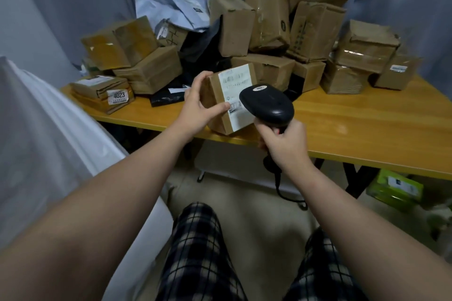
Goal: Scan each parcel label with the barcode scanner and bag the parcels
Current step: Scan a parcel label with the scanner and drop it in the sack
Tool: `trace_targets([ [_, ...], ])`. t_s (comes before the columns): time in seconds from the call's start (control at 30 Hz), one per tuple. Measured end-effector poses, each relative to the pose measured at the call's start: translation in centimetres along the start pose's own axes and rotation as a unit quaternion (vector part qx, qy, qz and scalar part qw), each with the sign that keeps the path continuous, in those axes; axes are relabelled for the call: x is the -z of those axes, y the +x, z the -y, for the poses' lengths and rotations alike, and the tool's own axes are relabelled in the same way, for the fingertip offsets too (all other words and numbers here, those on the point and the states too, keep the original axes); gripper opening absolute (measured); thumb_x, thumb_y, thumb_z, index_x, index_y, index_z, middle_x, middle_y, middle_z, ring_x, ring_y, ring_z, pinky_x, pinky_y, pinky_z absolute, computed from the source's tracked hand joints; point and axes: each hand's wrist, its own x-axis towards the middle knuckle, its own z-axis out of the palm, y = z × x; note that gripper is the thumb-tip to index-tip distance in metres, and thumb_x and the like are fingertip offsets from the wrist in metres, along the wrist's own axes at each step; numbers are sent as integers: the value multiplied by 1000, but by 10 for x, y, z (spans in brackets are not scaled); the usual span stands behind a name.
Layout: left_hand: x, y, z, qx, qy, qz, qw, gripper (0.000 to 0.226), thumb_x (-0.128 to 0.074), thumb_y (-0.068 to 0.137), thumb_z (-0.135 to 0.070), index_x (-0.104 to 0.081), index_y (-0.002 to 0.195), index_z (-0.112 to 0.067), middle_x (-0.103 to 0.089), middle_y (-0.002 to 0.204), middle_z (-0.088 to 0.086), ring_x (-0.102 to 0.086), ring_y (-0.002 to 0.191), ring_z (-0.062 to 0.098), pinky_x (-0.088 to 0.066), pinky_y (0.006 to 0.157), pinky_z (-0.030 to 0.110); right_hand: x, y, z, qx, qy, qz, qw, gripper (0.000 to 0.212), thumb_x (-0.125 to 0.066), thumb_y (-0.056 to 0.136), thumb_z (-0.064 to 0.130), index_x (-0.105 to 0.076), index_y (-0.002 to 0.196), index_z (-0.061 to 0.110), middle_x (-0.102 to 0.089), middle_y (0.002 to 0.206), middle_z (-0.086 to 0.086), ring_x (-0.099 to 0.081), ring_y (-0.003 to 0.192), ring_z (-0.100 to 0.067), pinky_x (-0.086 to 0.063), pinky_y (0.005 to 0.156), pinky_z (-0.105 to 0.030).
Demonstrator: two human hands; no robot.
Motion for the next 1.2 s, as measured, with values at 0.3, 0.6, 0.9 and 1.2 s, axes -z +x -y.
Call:
trace_targets([
  [0.3,3,0,-3,1,-39,3,999,68,-77,80,-22,-35,132,-38,-46,137,1,-44,125,15,-48,98,34,2,-13,5,-8,21,-25,999,23,-69,88,13,-57,68,14,-56,48,8,-58,46,-8,-45,50,-19],
  [0.6,1,-3,-15,19,-63,-1,998,66,-73,84,-14,-32,130,-38,-44,131,-4,-48,108,3,-49,69,9,10,8,28,-61,-57,22,996,24,-65,88,20,-61,74,1,-57,52,-5,-58,42,-12,-48,46,-25],
  [0.9,11,-7,-39,215,-170,7,962,76,-70,86,-30,-24,147,-33,-51,125,4,-56,94,17,-50,69,32,16,55,112,-145,-109,153,971,22,-61,85,23,-60,74,4,-58,53,-11,-57,46,-25,-50,50,-31],
  [1.2,44,-53,-46,236,-169,-37,956,79,-69,86,-31,-20,149,-32,-46,126,2,-50,85,11,-41,59,30,1,25,157,-134,-137,182,964,26,-62,88,24,-59,75,1,-59,56,-14,-56,39,-21,-46,39,-23],
])
